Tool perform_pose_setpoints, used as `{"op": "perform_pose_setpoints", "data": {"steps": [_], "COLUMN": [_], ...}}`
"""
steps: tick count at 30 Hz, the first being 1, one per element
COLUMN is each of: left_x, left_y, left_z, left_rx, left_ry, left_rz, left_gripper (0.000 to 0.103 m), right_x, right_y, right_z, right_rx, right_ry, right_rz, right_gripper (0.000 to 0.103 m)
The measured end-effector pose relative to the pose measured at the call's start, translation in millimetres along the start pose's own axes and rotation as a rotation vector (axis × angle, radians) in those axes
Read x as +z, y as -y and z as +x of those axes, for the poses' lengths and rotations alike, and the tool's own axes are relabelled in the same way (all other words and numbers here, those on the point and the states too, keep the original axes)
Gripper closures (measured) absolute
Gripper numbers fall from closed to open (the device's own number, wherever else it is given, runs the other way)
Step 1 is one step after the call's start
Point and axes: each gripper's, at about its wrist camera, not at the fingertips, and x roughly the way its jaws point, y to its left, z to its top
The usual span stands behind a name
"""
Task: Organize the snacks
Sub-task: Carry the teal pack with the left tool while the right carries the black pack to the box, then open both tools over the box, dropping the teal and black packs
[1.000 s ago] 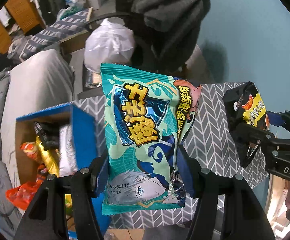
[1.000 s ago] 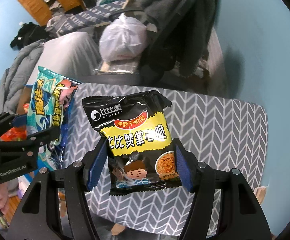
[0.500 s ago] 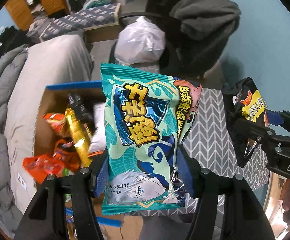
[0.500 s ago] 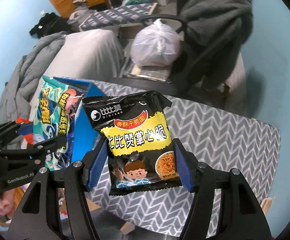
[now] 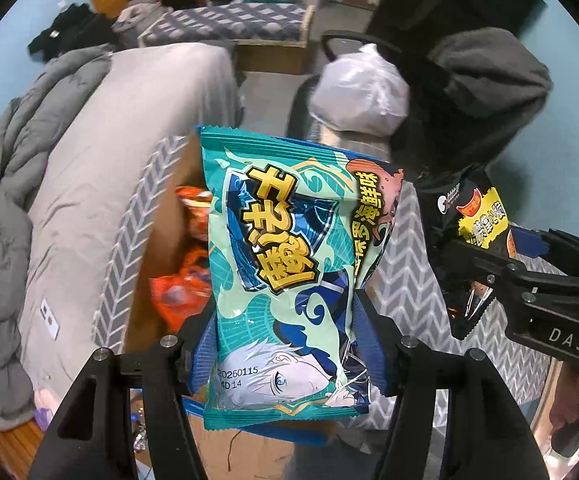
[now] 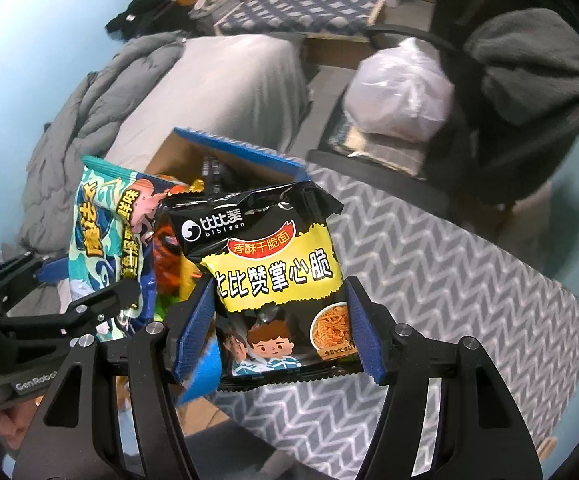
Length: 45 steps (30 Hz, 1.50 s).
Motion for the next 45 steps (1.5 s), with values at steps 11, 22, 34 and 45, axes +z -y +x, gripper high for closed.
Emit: {"op": "perform_pose_setpoints", "data": {"steps": [11,22,34,45], "left_x": [18,19,12,8], "left_y": [-44,-75,-76,-52], "left_z": [24,28,-22,-64], "left_rx": [0.025,0.003,0.010,0.001], "left_ry": [0.007,-0.017,0.085,0.189], "left_rz": [-0.059,-0.129,-0.121,-0.038], "left_gripper": [0.041,0.037,0.021,0.015], "right_x": [32,48,52,50], "right_y": [-54,-73,-97,-96], "right_z": [56,77,35,-19], "right_rx": [0.022,0.011,-0.075,-0.109], "right_ry": [-0.064,-0.099,-0.012,0.074], "right_rz": [-0.032,-0.029,-0.134,-0.134], "right_gripper": [0.039,0.036,0.029,0.028]}}
